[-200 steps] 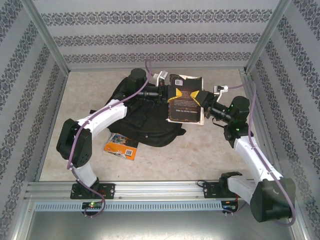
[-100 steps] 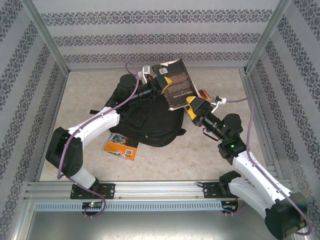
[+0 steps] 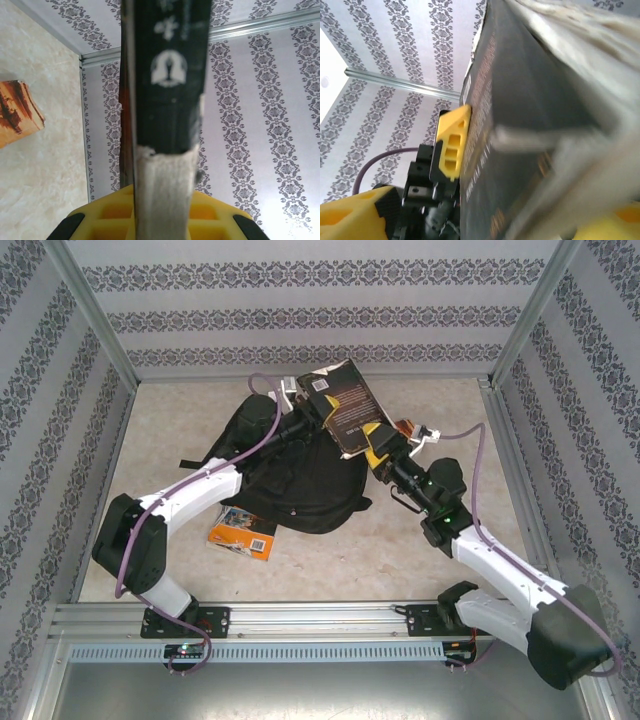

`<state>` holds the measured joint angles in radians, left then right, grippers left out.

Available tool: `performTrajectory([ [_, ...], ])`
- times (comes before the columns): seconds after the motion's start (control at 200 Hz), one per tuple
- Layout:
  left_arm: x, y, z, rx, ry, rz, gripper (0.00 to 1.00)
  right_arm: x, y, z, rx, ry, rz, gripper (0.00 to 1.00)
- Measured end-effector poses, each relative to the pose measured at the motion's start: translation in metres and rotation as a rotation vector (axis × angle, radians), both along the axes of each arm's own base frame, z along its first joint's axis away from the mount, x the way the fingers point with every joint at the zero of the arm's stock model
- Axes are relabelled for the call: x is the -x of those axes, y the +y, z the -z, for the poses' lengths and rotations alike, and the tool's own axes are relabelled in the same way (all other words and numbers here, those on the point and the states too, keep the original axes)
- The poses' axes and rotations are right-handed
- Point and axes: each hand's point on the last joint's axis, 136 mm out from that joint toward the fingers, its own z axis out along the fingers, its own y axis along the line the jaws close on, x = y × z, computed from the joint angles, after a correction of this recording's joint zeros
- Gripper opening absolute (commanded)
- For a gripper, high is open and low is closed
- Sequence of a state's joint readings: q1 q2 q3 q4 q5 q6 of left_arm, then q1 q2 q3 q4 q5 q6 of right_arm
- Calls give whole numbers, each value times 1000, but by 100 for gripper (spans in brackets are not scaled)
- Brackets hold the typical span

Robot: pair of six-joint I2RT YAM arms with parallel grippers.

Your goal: Pack the student bag

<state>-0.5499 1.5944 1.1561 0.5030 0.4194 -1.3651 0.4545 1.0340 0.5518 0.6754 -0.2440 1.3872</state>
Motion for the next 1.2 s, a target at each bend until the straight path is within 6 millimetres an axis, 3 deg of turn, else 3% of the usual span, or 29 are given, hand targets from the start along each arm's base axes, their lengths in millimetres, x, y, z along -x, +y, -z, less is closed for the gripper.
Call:
performTrajectory([
  [0.17,2,-1,7,-3,14,-16,0,-16,1,-7,2,-12,35,64],
  [0.375,5,-1,4,0,7,-17,0,-22,-6,4,68,1,93,12],
  [0.44,6,-2,7,-15,6,-15,12,-21,-7,5,86,3,98,5],
  [0.53,10,-7,11,-63,1,16,42,-15,-14,4,128,13,110,0],
  [0.63,15,-11,16,-193,-12,54,54,-10,-44,5,195,29,191,0],
  [0.829,24,-29,5,-515,-101,132,69,9,-133,20,355,139,447,0],
  [0.899,28,-40,22,-627,-89,166,71,20,-157,26,405,182,516,0],
  [0.999,33,-57,66,-822,-31,219,73,35,-179,38,464,233,572,0],
  [1.199,46,-81,150,-1164,70,321,76,50,-187,56,534,297,573,0],
])
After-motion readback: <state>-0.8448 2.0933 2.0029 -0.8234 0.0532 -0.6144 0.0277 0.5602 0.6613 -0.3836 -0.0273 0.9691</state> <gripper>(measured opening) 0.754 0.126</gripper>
